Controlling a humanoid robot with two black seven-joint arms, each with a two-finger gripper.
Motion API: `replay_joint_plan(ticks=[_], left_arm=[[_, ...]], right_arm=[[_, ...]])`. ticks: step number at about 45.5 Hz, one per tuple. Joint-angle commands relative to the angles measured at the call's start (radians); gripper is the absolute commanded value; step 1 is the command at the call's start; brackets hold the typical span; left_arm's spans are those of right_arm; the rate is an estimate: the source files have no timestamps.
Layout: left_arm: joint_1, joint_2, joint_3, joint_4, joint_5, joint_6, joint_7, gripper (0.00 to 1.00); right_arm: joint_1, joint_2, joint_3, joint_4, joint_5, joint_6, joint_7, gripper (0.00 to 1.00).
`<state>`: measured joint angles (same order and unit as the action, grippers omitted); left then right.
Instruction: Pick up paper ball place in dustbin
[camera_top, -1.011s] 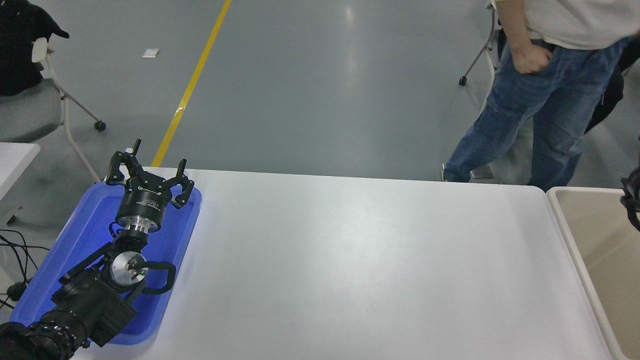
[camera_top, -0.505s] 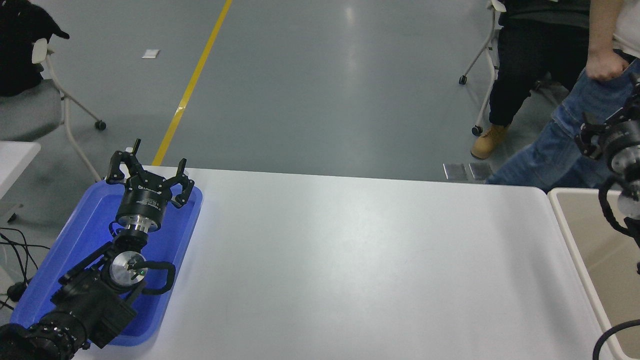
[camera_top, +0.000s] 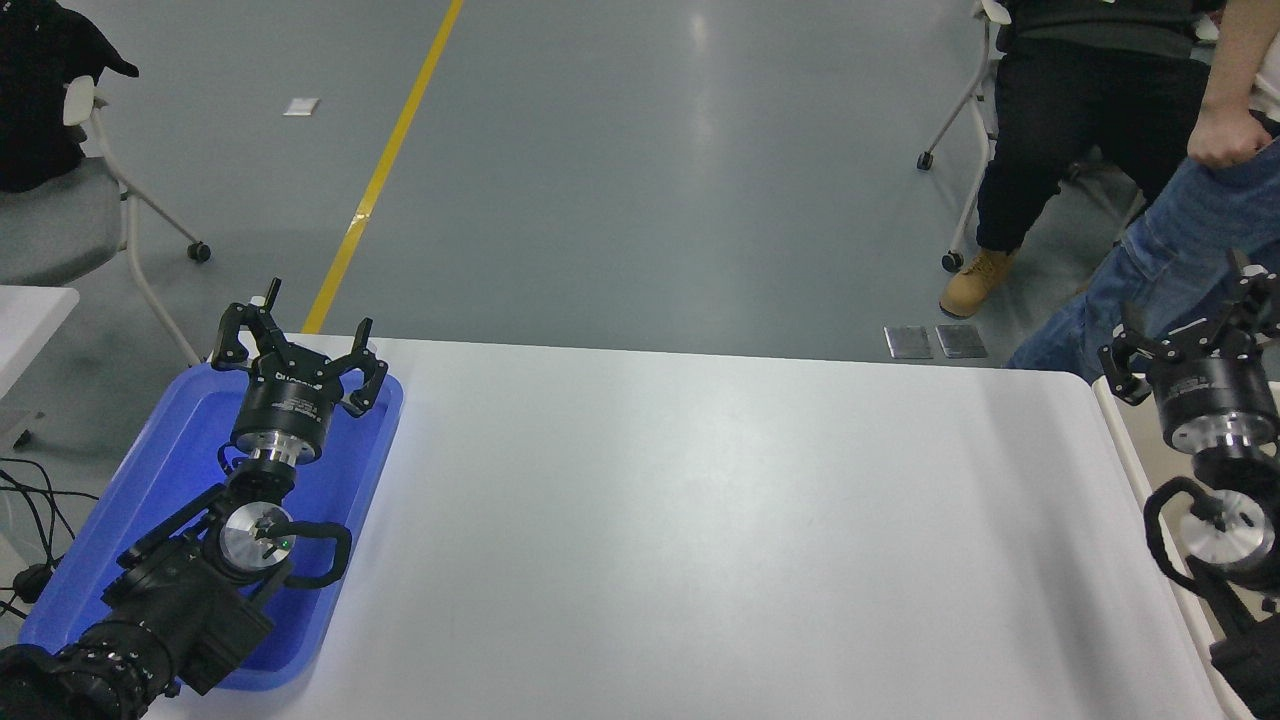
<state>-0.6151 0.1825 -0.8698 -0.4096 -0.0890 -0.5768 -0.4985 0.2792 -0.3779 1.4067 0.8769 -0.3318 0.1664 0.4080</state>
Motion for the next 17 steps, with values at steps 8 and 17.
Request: replay_joint_plan(ticks=[8, 17], left_arm=[[0.000, 0.000, 0.000, 0.000, 0.000, 0.000, 0.000, 1.00], [-0.002, 0.000, 0.000, 0.000, 0.000, 0.000, 0.000, 1.00]], right_arm=[[-0.002, 0.011, -0.092, -0.015, -0.001, 0.019, 0.025, 1.00], [0.006, 0.011, -0.098, -0.050, 0.004, 0.022, 0.025, 1.00]])
